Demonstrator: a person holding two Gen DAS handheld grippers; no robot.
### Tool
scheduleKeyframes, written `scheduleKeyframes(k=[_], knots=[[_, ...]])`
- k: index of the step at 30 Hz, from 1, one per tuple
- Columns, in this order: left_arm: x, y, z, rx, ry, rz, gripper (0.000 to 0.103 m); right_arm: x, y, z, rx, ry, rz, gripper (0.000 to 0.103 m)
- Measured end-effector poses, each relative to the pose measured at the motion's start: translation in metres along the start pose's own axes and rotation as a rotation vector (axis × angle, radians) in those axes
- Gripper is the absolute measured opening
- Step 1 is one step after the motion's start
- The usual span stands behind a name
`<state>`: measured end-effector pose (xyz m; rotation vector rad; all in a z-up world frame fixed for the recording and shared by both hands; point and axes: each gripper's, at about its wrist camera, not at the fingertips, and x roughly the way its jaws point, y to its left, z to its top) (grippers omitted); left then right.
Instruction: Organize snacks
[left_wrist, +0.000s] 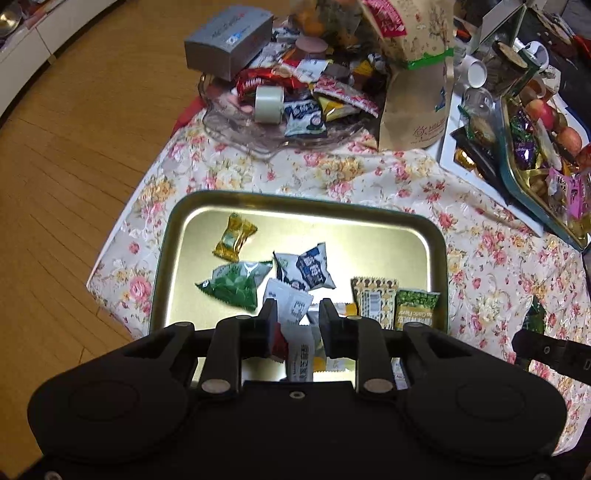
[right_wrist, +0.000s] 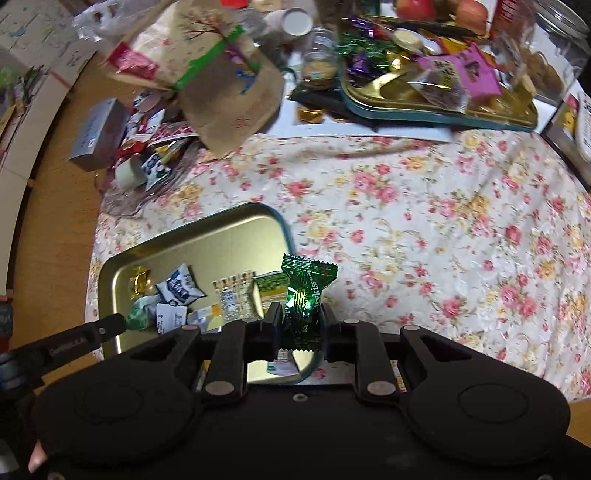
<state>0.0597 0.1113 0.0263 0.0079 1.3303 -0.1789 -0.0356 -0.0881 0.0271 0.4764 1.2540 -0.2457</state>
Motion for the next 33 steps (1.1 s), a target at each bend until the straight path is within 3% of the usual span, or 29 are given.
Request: scheduleKeyframes(k=[4,16,21,25,33], knots=[[0.009,-0.002,-0.004,0.009,0.052,-0.004,0.035,0.004,0.013,-0.002,-0.029,0.009,0.019,0.022],[0.01,-0.003,-0.008,0.023,0.086,-0.03,0.034,0.005,0.043,-0.008,-0.099,-0.011,0.08,0.023],[0.01,-0.001,-0.008,0.019,0.085,-0.026,0.034,0.0,0.046,-0.007,-0.088,-0.051,0.087,0.037],[0.011,-0.001,-0.008,0.018,0.092,-0.027,0.034,0.004,0.045,-0.005,-0.083,-0.031,0.062,0.037],[0.015,-0.005,-0.012,0.043,0.104,-0.016,0.034,0.02,0.039,-0.008,-0.099,0.027,-0.069,0.037]])
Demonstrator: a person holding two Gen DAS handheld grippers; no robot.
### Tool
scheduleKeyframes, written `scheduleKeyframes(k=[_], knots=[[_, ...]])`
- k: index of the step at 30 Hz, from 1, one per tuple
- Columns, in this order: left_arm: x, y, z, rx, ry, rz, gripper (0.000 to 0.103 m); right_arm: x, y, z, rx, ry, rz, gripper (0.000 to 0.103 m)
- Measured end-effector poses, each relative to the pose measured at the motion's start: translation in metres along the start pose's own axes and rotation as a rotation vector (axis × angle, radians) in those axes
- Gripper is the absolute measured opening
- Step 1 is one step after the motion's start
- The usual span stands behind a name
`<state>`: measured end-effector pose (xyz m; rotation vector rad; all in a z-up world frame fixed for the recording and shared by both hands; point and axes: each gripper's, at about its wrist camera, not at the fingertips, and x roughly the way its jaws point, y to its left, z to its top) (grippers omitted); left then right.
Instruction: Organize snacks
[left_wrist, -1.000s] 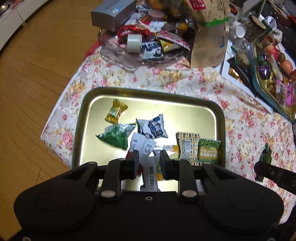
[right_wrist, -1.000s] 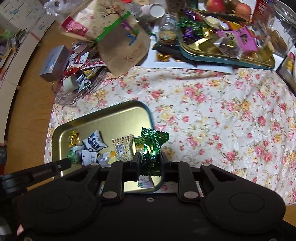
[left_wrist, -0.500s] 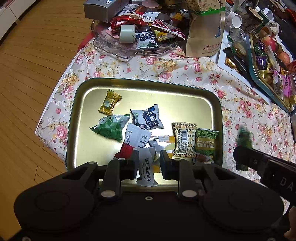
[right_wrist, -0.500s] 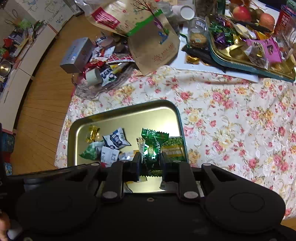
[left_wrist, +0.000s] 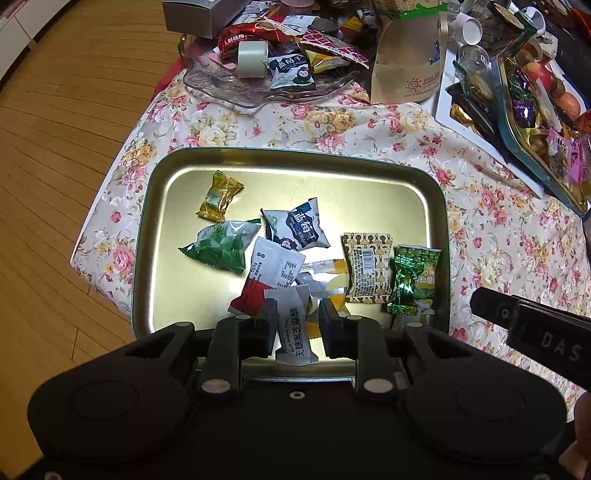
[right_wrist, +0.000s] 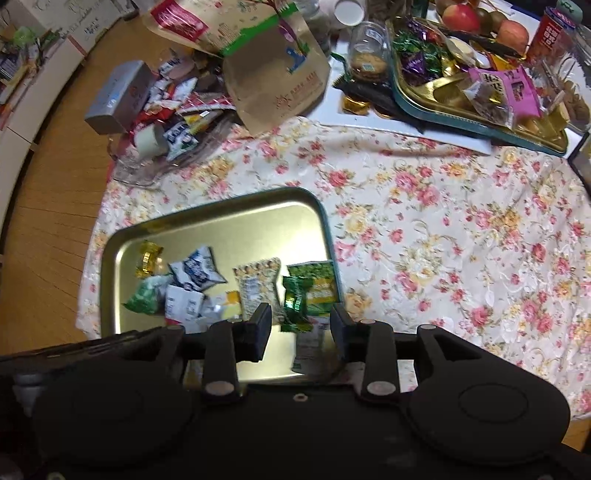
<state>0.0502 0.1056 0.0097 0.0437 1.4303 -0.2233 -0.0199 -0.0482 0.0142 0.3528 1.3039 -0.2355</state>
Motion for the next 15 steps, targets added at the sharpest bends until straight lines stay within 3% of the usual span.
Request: scheduleKeyframes(k=[9,15], knots=[[0.007,-0.01,-0.005,0.043,0.015,0.032,0.035,0.008,-0.007,-0.005,-0.034,0.021,-0.067,0.037],[0.006,-0.018,-0.009,0.081,-0.015,0.092,0.035,0.01,-0.007,-0.011,-0.074,0.007,-0.113,0.037]])
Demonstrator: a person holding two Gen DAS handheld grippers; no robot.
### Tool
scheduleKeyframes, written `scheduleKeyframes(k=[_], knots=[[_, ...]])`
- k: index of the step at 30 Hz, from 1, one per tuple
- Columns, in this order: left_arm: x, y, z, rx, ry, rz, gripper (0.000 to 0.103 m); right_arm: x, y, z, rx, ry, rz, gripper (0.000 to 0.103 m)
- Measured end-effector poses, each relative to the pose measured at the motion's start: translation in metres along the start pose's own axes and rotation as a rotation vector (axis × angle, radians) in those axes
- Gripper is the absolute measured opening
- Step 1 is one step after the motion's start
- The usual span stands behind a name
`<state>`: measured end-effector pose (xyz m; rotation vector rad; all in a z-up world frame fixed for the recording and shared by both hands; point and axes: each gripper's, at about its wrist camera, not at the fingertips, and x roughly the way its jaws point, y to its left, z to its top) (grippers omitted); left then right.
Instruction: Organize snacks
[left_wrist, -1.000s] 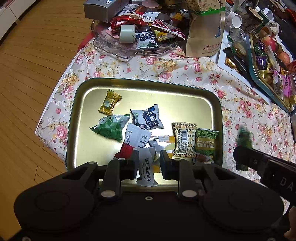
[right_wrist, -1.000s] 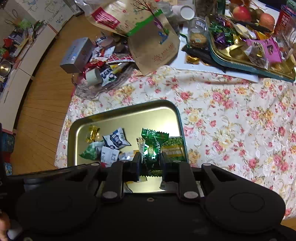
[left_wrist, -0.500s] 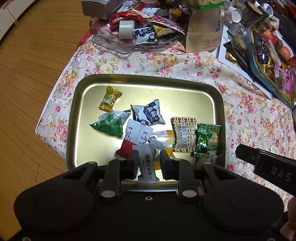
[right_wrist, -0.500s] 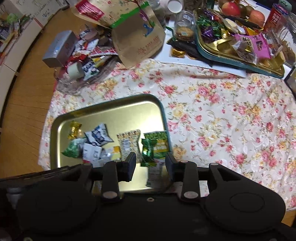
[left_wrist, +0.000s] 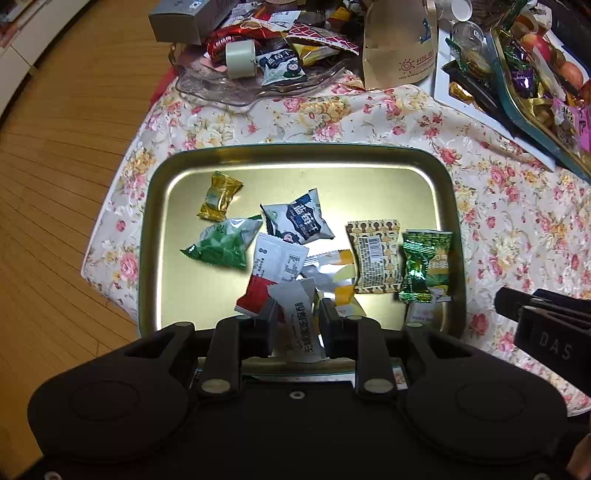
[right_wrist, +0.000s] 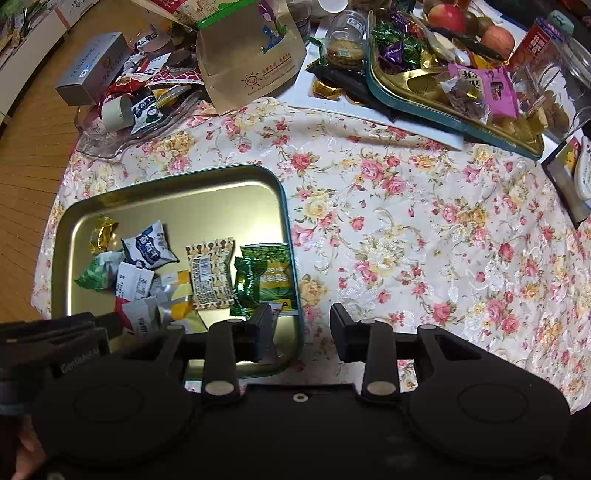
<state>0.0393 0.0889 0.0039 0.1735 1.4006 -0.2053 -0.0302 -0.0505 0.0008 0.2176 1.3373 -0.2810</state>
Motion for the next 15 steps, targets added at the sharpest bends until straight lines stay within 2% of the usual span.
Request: scheduleKeyframes(k=[15], knots=[[0.0006,-0.0012,0.0008,-0.008,-0.018,0.037,0.035,-0.0017,-0.0018,-0.0039,-0.022,-0.011,-0.013,0.037]])
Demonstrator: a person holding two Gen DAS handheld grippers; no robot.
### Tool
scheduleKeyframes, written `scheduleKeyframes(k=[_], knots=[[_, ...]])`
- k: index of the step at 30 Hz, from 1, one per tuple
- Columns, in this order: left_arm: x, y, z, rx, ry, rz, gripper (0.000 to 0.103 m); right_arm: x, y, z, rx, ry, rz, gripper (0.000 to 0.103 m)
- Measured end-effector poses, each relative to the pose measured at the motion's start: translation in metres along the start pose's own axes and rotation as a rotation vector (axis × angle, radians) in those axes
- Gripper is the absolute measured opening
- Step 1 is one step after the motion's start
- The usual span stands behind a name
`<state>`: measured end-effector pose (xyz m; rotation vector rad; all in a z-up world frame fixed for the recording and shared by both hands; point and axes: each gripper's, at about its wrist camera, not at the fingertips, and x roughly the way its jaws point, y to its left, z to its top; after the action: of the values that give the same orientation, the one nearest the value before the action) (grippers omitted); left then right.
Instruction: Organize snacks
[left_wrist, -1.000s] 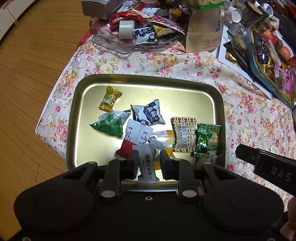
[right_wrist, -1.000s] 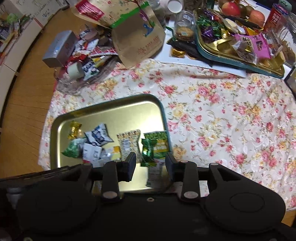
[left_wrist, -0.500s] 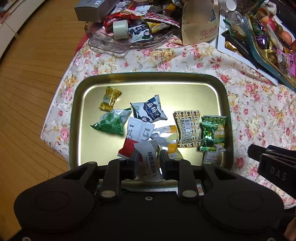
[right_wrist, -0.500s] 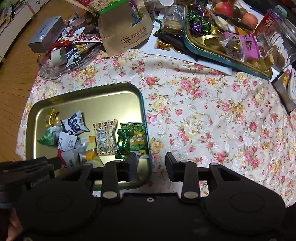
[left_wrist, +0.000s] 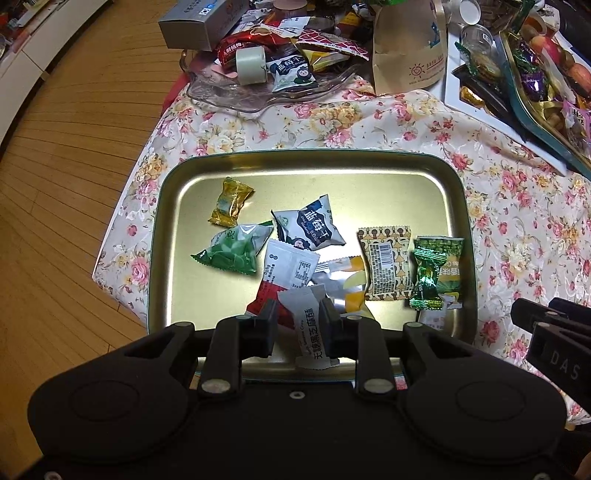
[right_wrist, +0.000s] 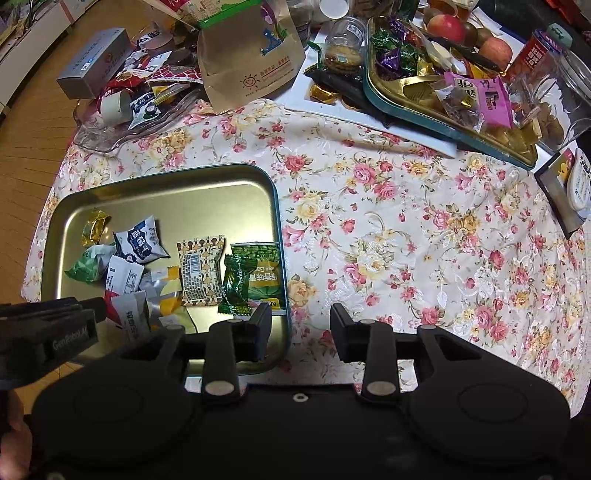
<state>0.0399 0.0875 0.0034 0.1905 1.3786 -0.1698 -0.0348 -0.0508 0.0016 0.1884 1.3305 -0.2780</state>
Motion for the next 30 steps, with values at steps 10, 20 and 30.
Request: scheduleKeyframes(k=[10,20,30], knots=[[-0.0007,0.002,-0.0001,-0.004,0.002,0.0,0.035,0.0016,0.003,-0.0005,-0.012,0.002,-0.003,0.037],[0.0008,0.001,-0.0004,-0.004,0.014,-0.011,0.035,0.0015,0.0035,-0.0013,-0.02,0.001,-0.002,0.037],[0.0023,0.0001,-0.0002,-0.009,0.027,-0.014,0.035,0.0018,0.0035,-0.0024,-0.025,0.002,0.001,0.037]])
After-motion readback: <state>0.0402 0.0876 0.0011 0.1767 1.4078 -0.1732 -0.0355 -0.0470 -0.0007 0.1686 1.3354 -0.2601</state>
